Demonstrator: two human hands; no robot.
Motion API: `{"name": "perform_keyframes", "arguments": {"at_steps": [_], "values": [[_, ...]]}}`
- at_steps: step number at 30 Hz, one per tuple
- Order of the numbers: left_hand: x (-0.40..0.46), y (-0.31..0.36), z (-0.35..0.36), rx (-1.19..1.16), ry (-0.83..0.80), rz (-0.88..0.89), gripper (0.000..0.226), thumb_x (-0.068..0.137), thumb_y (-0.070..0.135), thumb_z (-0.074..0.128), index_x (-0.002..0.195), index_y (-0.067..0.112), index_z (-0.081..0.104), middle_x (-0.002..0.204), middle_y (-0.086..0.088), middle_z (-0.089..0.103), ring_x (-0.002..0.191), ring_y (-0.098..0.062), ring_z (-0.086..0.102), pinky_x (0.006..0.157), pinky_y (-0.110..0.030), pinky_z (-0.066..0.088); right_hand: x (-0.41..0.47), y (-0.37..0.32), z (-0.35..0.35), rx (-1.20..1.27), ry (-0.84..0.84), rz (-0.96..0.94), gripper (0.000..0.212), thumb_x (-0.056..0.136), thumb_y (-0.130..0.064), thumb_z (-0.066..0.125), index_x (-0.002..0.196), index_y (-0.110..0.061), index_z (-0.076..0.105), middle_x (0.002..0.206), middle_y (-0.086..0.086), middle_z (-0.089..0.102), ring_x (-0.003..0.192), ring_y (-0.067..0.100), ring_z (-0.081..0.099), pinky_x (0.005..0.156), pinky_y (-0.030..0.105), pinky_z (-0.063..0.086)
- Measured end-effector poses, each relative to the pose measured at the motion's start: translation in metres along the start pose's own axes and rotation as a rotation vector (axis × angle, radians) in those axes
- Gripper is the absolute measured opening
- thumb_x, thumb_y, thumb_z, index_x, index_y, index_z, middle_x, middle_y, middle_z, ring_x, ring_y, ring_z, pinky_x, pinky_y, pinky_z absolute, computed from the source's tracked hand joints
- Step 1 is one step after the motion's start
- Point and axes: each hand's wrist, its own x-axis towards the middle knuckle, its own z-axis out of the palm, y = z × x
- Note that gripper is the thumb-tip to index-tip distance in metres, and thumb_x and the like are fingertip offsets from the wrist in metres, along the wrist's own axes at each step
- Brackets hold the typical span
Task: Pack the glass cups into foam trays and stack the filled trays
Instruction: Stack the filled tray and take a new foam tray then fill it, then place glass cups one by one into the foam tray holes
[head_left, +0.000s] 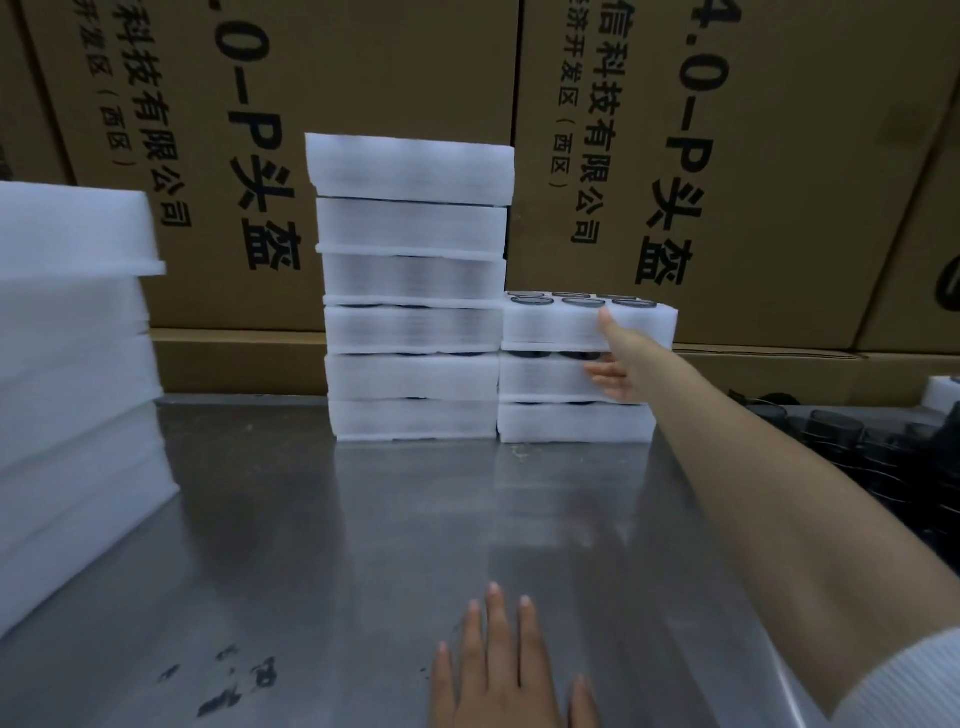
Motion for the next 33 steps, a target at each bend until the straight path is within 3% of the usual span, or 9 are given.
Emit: {"name": "perform_keyframes", "arguments": {"at_steps": [10, 15, 18, 21, 24, 28, 30, 31, 33], "values": [[-0.001, 0.002, -0.004, -0.021, -0.062, 0.0, 0.063, 0.057, 0.05, 0.035, 0.077, 0.01, 0.079, 0.091, -0.013, 0.074, 0.073, -0.03, 0.072, 0.089, -0.033, 0.031, 0.026, 0.022, 0.009, -0.295, 0.205, -0.047, 0.055, 0.095, -0.057, 0.036, 0.077, -0.007, 0.051, 0.09, 0.008, 0.068, 0.066, 0.021, 0.059, 0.071, 0.032, 0.042], [-0.001, 0.001, -0.006, -0.036, -0.081, 0.0, 0.063, 0.057, 0.05, 0.035, 0.08, 0.011, 0.079, 0.092, -0.013, 0.074, 0.075, -0.03, 0.072, 0.108, -0.03, 0.012, 0.019, 0.031, 0.012, -0.543, 0.243, -0.095, 0.047, 0.098, -0.05, 0.035, 0.106, -0.011, 0.06, 0.106, 0.012, 0.066, 0.098, 0.029, 0.061, 0.082, 0.035, 0.044], [-0.002, 0.001, -0.009, -0.046, -0.111, -0.008, 0.062, 0.057, 0.048, 0.035, 0.079, 0.01, 0.079, 0.093, -0.013, 0.074, 0.075, -0.029, 0.072, 0.085, -0.033, 0.032, -0.001, 0.066, 0.019, -0.687, 0.279, -0.171, 0.052, 0.097, -0.052, 0.035, 0.103, -0.008, 0.061, 0.108, 0.013, 0.064, 0.1, 0.031, 0.059, 0.079, 0.035, 0.042], [-0.005, 0.002, -0.013, -0.06, -0.159, -0.023, 0.063, 0.058, 0.047, 0.035, 0.082, 0.009, 0.079, 0.095, -0.013, 0.073, 0.077, -0.03, 0.072, 0.09, -0.031, 0.03, -0.027, 0.112, 0.023, -0.706, 0.253, -0.269, 0.046, 0.1, -0.043, 0.033, 0.098, -0.011, 0.065, 0.105, 0.012, 0.066, 0.099, 0.03, 0.059, 0.079, 0.032, 0.043], [-0.006, 0.003, -0.021, -0.035, -0.208, 0.001, 0.063, 0.059, 0.048, 0.034, 0.082, 0.01, 0.079, 0.095, -0.011, 0.074, 0.079, -0.027, 0.073, 0.079, -0.032, 0.033, -0.053, 0.136, 0.02, -0.659, 0.211, -0.349, 0.037, 0.099, -0.037, 0.036, 0.082, -0.018, 0.062, 0.091, 0.002, 0.066, 0.087, 0.024, 0.057, 0.071, 0.03, 0.043], [-0.006, 0.001, -0.034, -0.068, -0.259, -0.021, 0.057, 0.065, 0.052, 0.05, 0.099, 0.015, 0.077, 0.111, -0.01, 0.07, 0.098, -0.02, 0.069, 0.08, -0.035, 0.054, -0.101, 0.148, 0.011, -0.695, 0.14, -0.456, 0.034, 0.097, -0.031, 0.044, 0.067, -0.021, 0.056, 0.078, -0.001, 0.062, 0.076, 0.019, 0.056, 0.062, 0.031, 0.04], [-0.006, 0.001, -0.035, -0.067, -0.367, -0.001, 0.063, 0.089, 0.048, 0.042, 0.142, 0.014, 0.044, 0.151, -0.014, 0.033, 0.139, -0.02, 0.035, 0.112, -0.041, 0.028, -0.129, 0.155, 0.003, -0.723, 0.119, -0.49, 0.026, 0.095, -0.03, 0.046, 0.076, -0.022, 0.062, 0.089, -0.001, 0.064, 0.089, 0.02, 0.057, 0.067, 0.031, 0.041], [-0.005, -0.001, -0.035, -0.076, -0.42, 0.007, 0.065, 0.095, 0.048, 0.031, 0.151, 0.016, 0.022, 0.159, -0.01, 0.012, 0.146, -0.02, 0.013, 0.117, -0.041, 0.01, -0.144, 0.158, 0.0, -0.74, 0.111, -0.503, 0.022, 0.095, -0.03, 0.047, 0.084, -0.022, 0.064, 0.096, -0.002, 0.064, 0.096, 0.02, 0.055, 0.069, 0.03, 0.04], [-0.006, -0.001, -0.039, -0.051, -0.496, -0.015, 0.065, 0.097, 0.049, 0.024, 0.152, 0.017, 0.01, 0.16, -0.007, 0.001, 0.147, -0.02, 0.001, 0.117, -0.041, 0.0, -0.175, 0.166, -0.003, -0.849, 0.091, -0.56, 0.02, 0.096, -0.031, 0.045, 0.1, -0.022, 0.063, 0.108, -0.004, 0.062, 0.106, 0.017, 0.051, 0.077, 0.029, 0.041]]}}
